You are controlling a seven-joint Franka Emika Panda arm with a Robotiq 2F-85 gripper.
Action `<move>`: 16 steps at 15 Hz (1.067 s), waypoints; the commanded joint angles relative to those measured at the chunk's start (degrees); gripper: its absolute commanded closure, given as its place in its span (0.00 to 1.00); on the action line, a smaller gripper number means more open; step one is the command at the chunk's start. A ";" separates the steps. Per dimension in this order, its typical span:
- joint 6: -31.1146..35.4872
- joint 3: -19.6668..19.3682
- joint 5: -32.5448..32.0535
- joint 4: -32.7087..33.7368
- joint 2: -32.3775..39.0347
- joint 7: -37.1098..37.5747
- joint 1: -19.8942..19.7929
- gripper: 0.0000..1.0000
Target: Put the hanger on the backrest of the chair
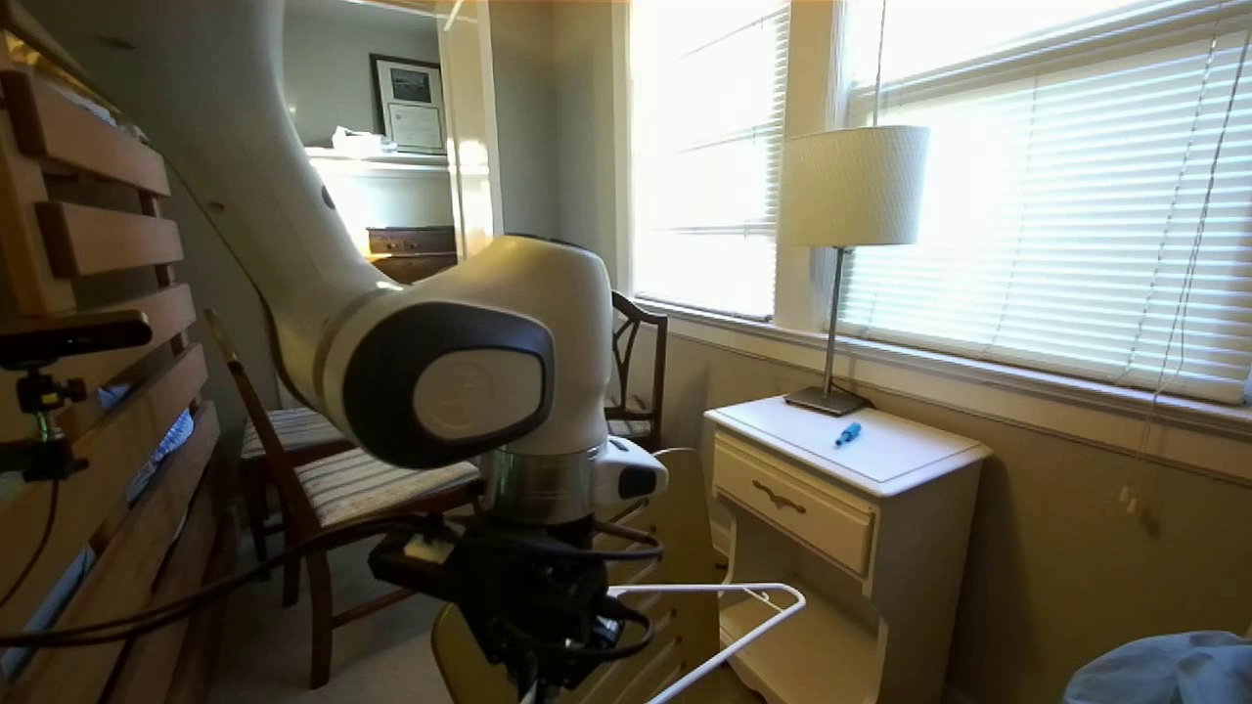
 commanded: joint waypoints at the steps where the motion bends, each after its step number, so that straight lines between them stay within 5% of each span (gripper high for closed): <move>1: -3.97 0.60 1.76 2.83 1.43 -1.94 -0.20 0.98; 8: -7.54 -1.35 0.81 5.27 2.33 0.08 0.79 0.98; 9: -7.95 -1.85 0.62 5.53 2.41 0.87 1.12 0.65; 10: -8.08 -2.13 0.49 5.71 2.49 1.22 1.29 0.64; 16: -7.90 -3.50 0.26 6.39 2.76 3.27 1.91 0.23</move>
